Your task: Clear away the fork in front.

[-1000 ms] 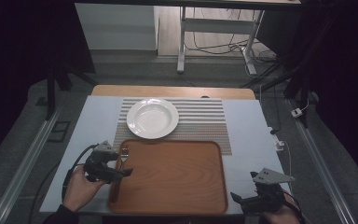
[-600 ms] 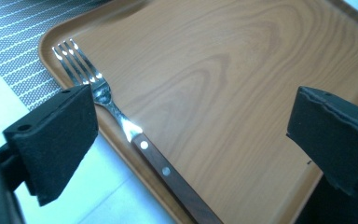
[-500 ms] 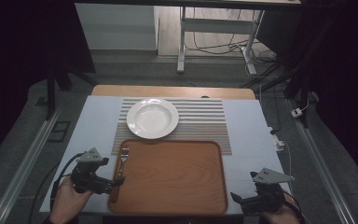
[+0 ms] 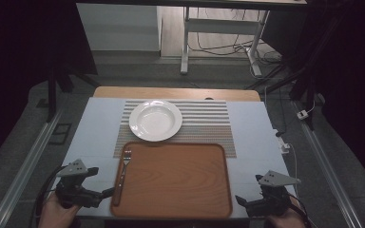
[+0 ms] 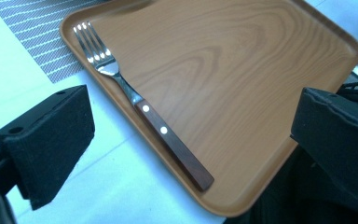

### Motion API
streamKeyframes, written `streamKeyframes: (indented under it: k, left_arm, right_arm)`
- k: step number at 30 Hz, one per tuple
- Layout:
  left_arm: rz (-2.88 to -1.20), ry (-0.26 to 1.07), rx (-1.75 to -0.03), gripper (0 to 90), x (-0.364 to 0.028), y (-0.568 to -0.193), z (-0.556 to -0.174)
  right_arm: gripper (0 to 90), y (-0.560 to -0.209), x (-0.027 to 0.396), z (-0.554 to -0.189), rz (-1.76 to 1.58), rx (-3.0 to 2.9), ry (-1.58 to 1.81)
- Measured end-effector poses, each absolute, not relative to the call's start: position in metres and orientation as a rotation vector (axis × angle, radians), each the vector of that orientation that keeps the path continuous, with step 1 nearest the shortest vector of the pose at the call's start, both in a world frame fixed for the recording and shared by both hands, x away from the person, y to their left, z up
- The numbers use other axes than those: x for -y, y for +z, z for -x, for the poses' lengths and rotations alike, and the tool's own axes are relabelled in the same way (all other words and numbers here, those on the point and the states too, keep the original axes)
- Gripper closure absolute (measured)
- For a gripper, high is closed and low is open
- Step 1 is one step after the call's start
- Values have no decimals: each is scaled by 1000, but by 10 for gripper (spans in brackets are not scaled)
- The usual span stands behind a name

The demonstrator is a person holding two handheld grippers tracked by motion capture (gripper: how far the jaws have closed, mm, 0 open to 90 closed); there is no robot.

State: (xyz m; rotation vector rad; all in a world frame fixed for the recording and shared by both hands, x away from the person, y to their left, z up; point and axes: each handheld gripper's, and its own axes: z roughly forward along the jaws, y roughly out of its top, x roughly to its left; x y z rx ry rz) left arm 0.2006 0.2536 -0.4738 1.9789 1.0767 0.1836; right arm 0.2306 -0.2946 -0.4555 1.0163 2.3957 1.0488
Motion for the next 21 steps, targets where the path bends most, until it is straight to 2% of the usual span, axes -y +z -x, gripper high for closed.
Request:
streamKeyframes:
  k: [13,21]
  left_arm:
    - [-1994,239,-1151,0,-272,-479,-179]
    - [-2001,219,-1187,0,-274,-480,-178]
  right_arm:
    - [2,-455,295,-231,-1020,-2400,1044]
    - [2,-456,294,-231,-1014,-2409,1037]
